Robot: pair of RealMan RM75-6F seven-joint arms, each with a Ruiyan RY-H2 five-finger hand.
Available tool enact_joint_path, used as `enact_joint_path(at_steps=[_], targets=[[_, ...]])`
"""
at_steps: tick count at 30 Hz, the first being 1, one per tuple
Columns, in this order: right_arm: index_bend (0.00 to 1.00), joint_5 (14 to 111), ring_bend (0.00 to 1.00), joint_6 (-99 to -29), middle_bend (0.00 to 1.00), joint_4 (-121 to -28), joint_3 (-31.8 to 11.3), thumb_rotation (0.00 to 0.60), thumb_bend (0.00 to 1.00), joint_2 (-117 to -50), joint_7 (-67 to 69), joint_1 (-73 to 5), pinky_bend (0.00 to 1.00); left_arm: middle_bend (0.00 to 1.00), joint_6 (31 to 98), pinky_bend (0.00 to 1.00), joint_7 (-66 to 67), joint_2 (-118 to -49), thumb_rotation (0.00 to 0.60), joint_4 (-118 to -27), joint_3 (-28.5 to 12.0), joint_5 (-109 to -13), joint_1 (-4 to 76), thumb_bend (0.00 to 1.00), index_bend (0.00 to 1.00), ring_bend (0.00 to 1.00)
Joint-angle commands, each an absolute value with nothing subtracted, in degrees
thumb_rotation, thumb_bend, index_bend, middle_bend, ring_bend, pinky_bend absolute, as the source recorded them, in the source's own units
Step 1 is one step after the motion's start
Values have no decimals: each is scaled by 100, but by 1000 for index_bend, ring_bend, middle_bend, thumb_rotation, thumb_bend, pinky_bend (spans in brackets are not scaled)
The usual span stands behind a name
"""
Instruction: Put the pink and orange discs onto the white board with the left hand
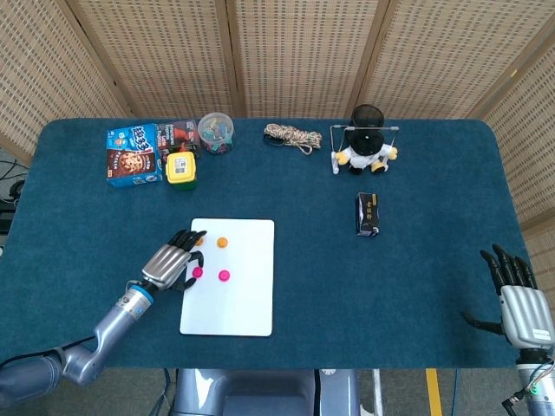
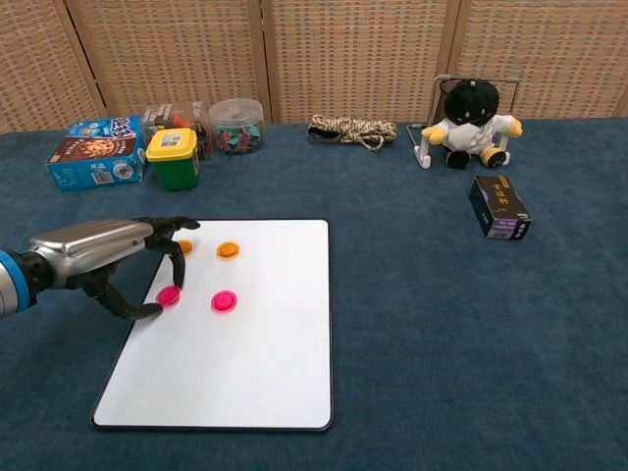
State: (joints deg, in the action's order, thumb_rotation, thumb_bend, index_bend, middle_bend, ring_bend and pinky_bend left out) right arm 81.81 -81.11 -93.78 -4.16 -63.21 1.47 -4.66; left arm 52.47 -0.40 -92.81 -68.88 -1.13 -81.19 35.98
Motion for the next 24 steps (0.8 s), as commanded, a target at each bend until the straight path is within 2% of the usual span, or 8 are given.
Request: enact_joint_path(at_steps=[1,6,9,16,24], targets=[[0,8185,0,-8114,0,-9374,-415,600,2,-6322,145,-465,0,0,5261,0,-61,-9281,600,-6879,-109,-8126,3591,356,535,0],[0,8185,0,-8115,0,-9379,-415,600,2,-6320,151,-464,0,0,5275,0,-93,-9286,600,-6868,-121,-8138,3595,351,528,0],[0,8182,0,-8116,0,-9382,-416,600,2,-6320,149,-463,0,0,5263,0,-82,-9293,600,-6863,-118,-8148,3607,343,485,0],[0,8186,0,-8120,0,-9375,-416,600,2,-6321,162,-460,0,0,5256,0,-80,-9257,600,-6890,-101,-8162,3607,337,269,0],[0,8190,0,-8123,0,-9373,-415,600,2,-6319,175,-458,0,0,5323,0,-24,-9141,600,-6997,-96,-8174,3578,337,264,0]])
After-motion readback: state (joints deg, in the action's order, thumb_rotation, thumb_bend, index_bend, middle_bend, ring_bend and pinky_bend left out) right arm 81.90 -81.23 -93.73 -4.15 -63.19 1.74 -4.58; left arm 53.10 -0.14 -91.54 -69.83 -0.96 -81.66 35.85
